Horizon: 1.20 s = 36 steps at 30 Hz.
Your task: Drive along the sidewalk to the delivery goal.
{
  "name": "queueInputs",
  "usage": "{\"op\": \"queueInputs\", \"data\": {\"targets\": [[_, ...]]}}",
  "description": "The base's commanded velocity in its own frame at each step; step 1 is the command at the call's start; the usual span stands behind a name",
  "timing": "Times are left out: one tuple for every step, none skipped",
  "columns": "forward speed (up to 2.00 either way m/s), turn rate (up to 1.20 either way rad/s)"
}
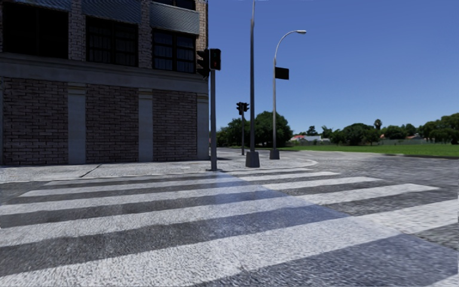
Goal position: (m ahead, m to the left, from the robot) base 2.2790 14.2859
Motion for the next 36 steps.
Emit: {"op": "queueInputs", "data": {"targets": [[1.65, 0.54], [1.65, 0.54], [1.65, 0.54], [1.65, 0.54], [1.65, 0.54], [1.65, 0.54], [1.65, 0.54], [1.65, 0.54], [1.65, 0.54], [1.65, 0.54], [1.65, 0.54], [1.65, 0.54], [1.65, 0.54], [1.65, 0.54], [1.65, 0.54], [1.65, 0.54], [1.65, 0.54], [1.65, 0.54], [1.65, 0.54], [1.66, 0.54], [1.66, 0.54], [1.66, 0.54], [1.66, 0.54], [1.67, 0.54], [1.72, 0.54], [1.72, 0.54], [2.00, 0.54], [2.00, 0.51], [2.00, 0.51], [2.00, 0.51], [2.00, 0.50], [2.00, 0.50], [2.00, 0.41], [2.00, 0.30], [2.00, 0.30], [2.00, 0.27]]}}
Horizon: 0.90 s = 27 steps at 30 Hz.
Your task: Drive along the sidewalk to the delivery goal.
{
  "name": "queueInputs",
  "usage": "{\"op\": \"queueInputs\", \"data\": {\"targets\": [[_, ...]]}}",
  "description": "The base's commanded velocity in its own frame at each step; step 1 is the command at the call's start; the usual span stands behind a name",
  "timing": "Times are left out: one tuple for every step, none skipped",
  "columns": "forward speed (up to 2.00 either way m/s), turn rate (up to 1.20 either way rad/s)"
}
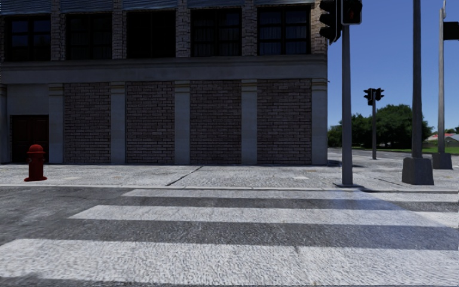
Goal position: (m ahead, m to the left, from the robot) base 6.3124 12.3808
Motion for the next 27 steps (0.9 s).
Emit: {"op": "queueInputs", "data": {"targets": [[2.00, 0.26], [2.00, 0.25], [2.00, 0.00], [2.00, 0.00], [2.00, 0.00], [2.00, 0.00], [2.00, 0.00], [2.00, 0.00], [2.00, 0.00], [2.00, 0.00], [2.00, 0.00], [2.00, 0.00], [2.00, 0.00], [2.00, 0.00], [2.00, 0.00], [2.00, 0.00], [2.00, 0.00], [2.00, 0.00], [2.00, 0.00], [2.00, 0.00], [2.00, 0.00], [2.00, 0.00], [2.00, 0.00], [2.00, 0.00], [2.00, 0.00], [2.00, 0.00], [2.00, 0.00]]}}
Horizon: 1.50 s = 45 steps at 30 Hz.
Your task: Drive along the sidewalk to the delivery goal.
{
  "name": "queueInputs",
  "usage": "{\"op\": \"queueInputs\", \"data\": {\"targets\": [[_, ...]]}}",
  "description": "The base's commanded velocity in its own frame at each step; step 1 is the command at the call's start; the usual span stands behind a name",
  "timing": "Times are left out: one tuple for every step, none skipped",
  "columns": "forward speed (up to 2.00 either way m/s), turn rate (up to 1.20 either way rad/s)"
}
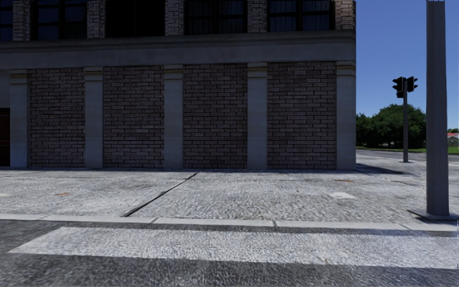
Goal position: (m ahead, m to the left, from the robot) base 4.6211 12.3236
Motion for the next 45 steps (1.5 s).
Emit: {"op": "queueInputs", "data": {"targets": [[2.00, 0.00], [2.00, 0.00], [2.00, 0.00], [2.00, 0.00], [2.00, 0.00], [2.00, 0.00], [2.00, 0.00], [2.00, 0.00], [2.00, 0.00], [2.00, 0.00], [2.00, 0.04], [2.00, 0.04], [2.00, 0.11], [2.00, 0.17], [2.00, 0.20], [2.00, 0.23], [2.00, 0.23], [2.00, 0.29], [2.00, 0.38], [2.00, 0.44], [2.00, 0.44], [1.92, 0.46], [1.73, 0.47], [1.59, 0.47], [1.53, 0.48], [1.53, 0.48], [1.51, 0.50], [1.51, 0.51], [1.51, 0.52], [1.51, 0.52], [1.51, 0.52], [1.50, 0.52], [1.50, 0.52], [1.50, 0.52], [1.50, 0.52], [1.50, 0.52], [1.50, 0.52], [1.50, 0.52], [1.50, 0.52], [1.50, 0.52], [1.50, 0.52], [1.50, 0.52], [1.54, 0.52], [1.54, 0.52], [1.54, 0.53]]}}
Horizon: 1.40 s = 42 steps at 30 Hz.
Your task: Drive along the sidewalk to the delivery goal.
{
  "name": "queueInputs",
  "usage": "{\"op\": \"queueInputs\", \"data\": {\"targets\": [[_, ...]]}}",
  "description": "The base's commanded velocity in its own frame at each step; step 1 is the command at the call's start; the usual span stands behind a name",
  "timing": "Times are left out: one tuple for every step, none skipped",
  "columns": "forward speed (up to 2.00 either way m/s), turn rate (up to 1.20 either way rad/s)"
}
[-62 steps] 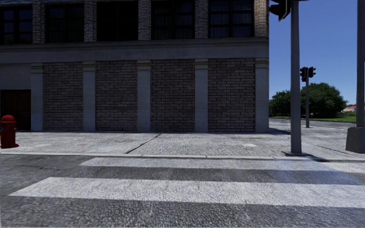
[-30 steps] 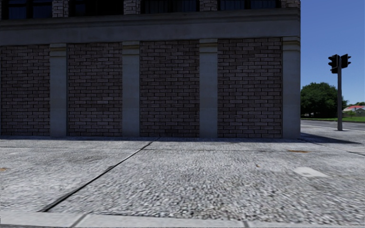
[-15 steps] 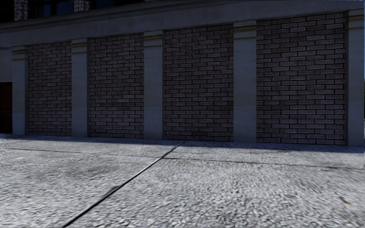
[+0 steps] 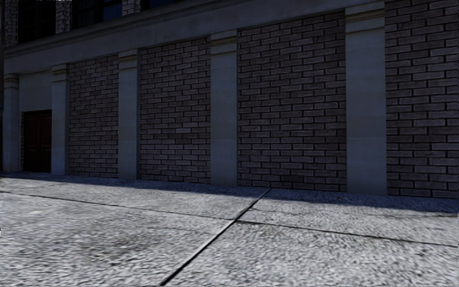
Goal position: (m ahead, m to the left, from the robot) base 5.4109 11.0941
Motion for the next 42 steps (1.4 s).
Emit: {"op": "queueInputs", "data": {"targets": [[1.54, 0.53], [1.54, 0.53], [1.54, 0.55], [1.54, 0.56], [1.54, 0.57], [1.54, 0.57], [1.54, 0.59], [1.54, 0.61], [1.54, 0.65], [1.54, 0.67], [1.54, 0.67], [1.54, 0.68], [1.54, 0.68], [1.54, 0.68], [1.54, 0.68], [1.54, 0.68], [1.54, 0.68], [1.54, 0.68], [1.54, 0.68], [1.54, 0.68], [1.55, 0.68], [1.55, 0.68], [1.55, 0.68], [1.55, 0.68], [1.55, 0.68], [1.56, 0.68], [1.56, 0.68], [1.56, 0.68], [1.56, 0.68], [1.57, 0.68], [1.57, 0.68], [1.57, 0.68], [1.57, 0.68], [1.57, 0.68], [1.58, 0.68], [1.58, 0.68], [1.58, 0.68], [1.58, 0.68], [1.58, 0.68], [1.59, 0.68], [1.59, 0.68], [1.59, 0.68]]}}
